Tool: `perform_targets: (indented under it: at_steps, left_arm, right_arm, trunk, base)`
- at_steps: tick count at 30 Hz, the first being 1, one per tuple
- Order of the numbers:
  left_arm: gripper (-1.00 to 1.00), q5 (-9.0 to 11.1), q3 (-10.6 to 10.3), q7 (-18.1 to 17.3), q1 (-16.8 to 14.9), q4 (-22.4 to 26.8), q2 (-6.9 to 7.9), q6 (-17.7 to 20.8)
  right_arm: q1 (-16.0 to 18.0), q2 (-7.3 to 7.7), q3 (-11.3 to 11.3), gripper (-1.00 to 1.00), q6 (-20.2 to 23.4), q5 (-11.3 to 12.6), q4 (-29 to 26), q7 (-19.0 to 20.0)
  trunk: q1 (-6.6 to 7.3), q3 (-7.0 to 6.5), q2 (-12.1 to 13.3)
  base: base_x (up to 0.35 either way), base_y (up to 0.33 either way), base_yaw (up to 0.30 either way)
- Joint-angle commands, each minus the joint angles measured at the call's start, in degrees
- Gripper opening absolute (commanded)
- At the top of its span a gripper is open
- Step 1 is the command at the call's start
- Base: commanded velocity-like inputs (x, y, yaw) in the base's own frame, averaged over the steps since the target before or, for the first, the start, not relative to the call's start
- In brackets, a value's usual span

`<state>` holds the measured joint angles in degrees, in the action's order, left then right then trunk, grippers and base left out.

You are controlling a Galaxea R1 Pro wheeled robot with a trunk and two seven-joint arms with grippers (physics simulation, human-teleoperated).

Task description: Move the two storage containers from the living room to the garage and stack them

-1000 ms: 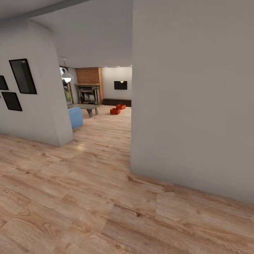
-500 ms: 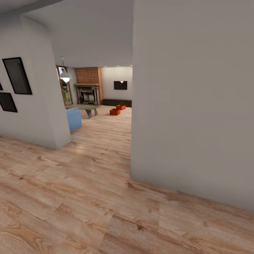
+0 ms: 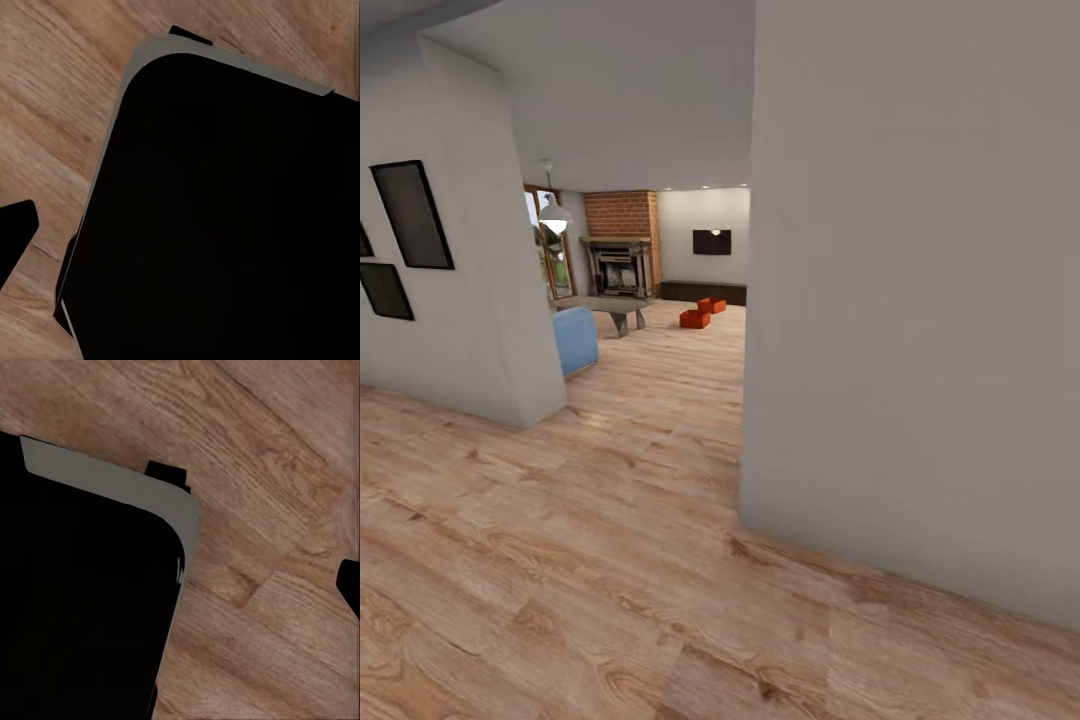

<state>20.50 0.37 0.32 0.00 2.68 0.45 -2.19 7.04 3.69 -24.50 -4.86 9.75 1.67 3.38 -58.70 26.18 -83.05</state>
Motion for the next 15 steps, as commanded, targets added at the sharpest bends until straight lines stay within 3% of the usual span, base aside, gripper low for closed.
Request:
perform_targets:
  at_steps: [1, 15]
  left_arm:
    - [1.0, 0.2, 0.0, 0.0, 0.0, 0.0, -0.01, -0.1]
    - [1.0, 0.2, 0.0, 0.0, 0.0, 0.0, -0.09, -0.2]
  right_arm:
    - [0.1, 0.0, -0.4, 1.0, -0.4, 0.6, 0.2, 0.3]
    - [0.1, 0.09, -0.2, 1.0, -2.7, 0.7, 0.2, 0.4]
  trunk:
    - [-0.03, 0.05, 0.0]
    - [-0.03, 0.04, 0.0]
  base:
    - [0.325, 0.0, 0.259]
    - [0.325, 0.0, 0.272]
